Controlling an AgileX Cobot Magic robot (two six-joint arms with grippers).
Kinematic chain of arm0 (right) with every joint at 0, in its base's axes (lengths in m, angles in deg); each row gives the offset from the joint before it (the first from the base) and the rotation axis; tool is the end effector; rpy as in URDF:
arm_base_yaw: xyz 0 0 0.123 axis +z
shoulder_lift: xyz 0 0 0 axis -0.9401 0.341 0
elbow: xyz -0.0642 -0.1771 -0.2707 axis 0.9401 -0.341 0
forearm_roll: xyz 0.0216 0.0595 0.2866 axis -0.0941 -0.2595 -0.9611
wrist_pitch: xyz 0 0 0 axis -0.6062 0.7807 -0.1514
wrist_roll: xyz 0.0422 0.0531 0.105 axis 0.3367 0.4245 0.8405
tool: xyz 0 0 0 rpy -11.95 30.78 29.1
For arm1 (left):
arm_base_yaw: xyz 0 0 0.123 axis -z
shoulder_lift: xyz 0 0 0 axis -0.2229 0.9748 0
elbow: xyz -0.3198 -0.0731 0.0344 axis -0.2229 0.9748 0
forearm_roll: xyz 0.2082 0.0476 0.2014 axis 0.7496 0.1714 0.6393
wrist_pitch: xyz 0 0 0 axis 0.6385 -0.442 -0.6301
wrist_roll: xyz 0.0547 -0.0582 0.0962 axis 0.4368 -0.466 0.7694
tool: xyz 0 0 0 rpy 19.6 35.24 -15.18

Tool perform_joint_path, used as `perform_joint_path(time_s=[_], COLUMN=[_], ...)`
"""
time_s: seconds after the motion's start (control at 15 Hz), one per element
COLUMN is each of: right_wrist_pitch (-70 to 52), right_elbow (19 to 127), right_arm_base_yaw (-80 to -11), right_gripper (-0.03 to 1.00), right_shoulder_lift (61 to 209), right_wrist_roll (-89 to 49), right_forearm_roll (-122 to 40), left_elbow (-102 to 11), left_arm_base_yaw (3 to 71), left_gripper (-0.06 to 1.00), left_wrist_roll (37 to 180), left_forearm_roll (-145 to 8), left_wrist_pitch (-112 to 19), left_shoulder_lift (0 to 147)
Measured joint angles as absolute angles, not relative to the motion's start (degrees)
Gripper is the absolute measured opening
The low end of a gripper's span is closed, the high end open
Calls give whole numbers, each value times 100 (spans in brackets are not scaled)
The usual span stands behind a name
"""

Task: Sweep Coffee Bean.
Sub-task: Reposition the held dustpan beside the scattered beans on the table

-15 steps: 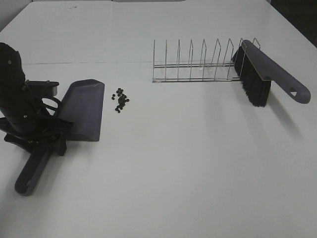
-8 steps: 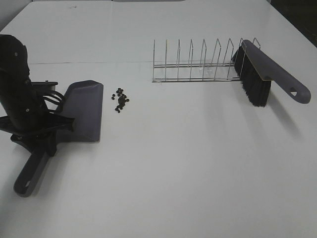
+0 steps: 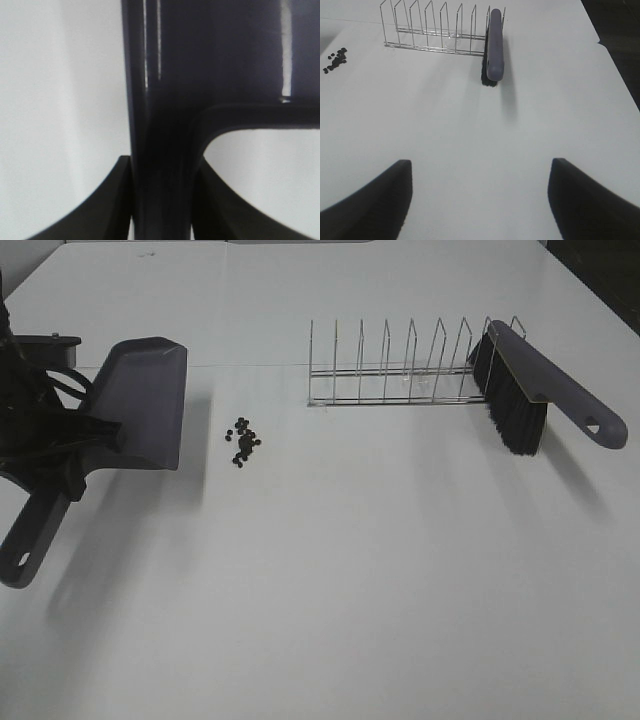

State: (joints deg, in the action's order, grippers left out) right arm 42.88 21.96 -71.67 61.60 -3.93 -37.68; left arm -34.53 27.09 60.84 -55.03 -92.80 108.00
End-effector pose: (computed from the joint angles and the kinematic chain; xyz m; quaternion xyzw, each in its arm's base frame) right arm 0.0154 0.0079 0.2841 -0.0409 0.8501 -0.0004 0.5250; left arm 0.3882 -0.0983 0.1525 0.0090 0.9987 -0.0120 0.0490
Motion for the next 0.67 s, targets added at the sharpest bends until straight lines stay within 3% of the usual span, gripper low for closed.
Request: perform_joint_path(time_s=[0.67], right_wrist_pitch=[4151], right_elbow=[2241], right_arm_base_yaw=[-7167], right_gripper=[62], right_shoulder_lift=[6389], right_wrist_roll=[-324], right_forearm_roll=[-3768], left_elbow=[-3453], left_arm_base_yaw=[2709], left_gripper=[27], left_wrist_roll=[6073], left_forearm_roll=[-5503], left_wrist_pitch=[-9297], left_shoulder_lift=[10794])
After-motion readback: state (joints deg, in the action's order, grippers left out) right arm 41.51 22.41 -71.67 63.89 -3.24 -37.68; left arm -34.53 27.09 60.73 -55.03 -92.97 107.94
